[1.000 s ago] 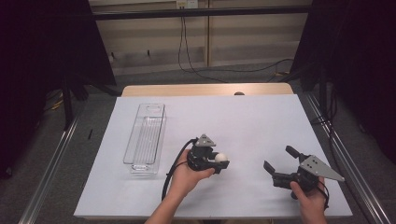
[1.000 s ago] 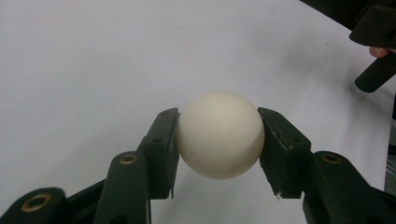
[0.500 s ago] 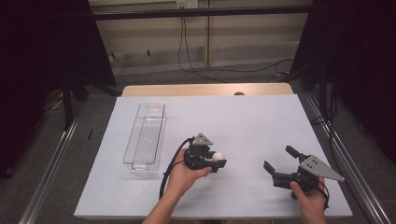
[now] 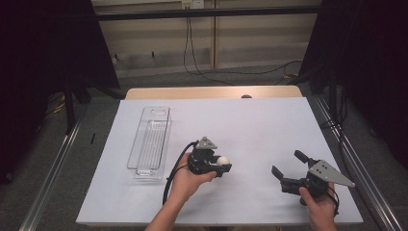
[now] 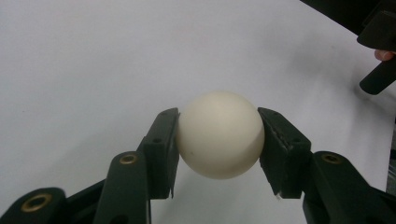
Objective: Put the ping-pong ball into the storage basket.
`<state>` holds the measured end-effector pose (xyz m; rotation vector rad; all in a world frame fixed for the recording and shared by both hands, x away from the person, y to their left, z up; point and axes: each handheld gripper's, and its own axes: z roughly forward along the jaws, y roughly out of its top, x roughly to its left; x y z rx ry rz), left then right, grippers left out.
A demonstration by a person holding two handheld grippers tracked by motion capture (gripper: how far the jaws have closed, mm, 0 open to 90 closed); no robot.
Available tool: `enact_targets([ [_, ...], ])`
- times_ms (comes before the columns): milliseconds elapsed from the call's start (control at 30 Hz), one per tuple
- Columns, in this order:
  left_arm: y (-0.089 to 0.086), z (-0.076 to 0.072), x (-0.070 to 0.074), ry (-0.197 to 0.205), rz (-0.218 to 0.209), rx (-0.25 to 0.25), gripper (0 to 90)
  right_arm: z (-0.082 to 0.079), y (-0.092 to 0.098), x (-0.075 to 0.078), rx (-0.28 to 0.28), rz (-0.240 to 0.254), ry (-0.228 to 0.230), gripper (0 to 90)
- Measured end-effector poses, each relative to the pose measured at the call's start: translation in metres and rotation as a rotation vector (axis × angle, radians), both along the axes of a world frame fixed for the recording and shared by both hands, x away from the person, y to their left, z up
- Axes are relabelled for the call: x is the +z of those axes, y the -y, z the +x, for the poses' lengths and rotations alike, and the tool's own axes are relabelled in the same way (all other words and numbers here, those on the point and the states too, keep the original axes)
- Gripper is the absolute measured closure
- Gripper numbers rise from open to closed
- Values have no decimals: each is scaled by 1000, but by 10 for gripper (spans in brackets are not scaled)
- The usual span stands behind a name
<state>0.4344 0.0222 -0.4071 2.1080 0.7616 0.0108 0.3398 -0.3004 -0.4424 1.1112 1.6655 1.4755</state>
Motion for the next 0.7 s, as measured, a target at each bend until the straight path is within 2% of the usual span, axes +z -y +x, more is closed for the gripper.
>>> enact_targets([
  [467, -5, 2, 1, 3, -8, 18, 512, 0, 0, 0, 5, -7, 2, 8],
  [567, -7, 2, 2, 8, 7, 18, 511, 0, 0, 0, 5, -6, 1, 8],
  [700, -9, 2, 3, 8, 8, 25, 511, -1, 0, 0, 6, -7, -3, 8],
])
